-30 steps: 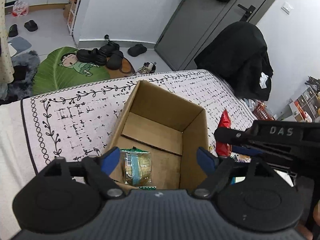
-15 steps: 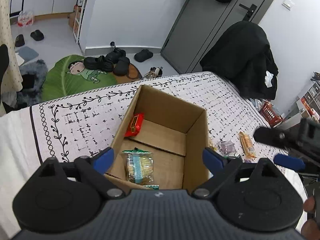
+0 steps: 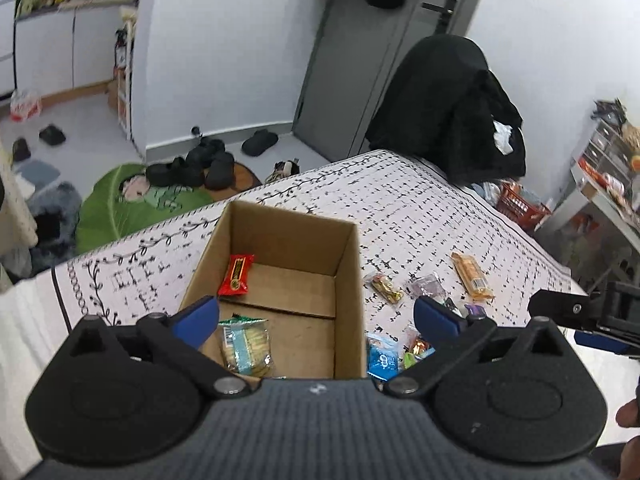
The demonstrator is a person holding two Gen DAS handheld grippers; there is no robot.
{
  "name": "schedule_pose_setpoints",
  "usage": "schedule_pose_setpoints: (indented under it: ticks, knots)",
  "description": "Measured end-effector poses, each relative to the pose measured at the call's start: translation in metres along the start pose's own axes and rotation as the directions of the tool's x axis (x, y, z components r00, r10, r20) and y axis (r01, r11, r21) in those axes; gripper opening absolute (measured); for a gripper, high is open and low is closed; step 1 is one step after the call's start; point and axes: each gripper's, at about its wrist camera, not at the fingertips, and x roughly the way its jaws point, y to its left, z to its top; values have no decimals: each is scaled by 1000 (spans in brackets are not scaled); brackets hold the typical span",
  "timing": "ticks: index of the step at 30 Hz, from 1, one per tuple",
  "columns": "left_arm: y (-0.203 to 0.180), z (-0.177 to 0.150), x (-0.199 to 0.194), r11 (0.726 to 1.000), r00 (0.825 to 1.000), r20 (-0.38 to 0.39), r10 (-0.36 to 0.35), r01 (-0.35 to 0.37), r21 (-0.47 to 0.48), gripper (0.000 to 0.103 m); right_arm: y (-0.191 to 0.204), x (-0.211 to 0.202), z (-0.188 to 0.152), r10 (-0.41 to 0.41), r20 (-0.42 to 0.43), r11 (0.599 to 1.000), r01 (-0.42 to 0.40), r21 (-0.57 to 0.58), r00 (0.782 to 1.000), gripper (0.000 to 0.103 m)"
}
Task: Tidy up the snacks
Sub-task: 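Open right tool to drop red candy bar into the box, then grasp green snack bag with right tool while left tool grasps blue-green bag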
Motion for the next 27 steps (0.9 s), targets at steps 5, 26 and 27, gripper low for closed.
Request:
schedule_pose_setpoints:
  ticks: [5, 26, 27]
  knots:
    - [-20, -3, -5, 998, 1000, -1, -10, 11, 61, 103, -17, -11, -5, -11, 32, 1000, 11, -5, 999, 103]
    - [-82, -43, -3, 983, 988, -109, -113, 127, 134, 102, -93, -23, -25, 9, 1, 999, -9, 46, 1000, 102]
    - [-85, -45, -3, 981, 986, -109, -123, 137, 134, 102, -97, -22, -26, 15, 2, 998, -15, 57, 1000, 102]
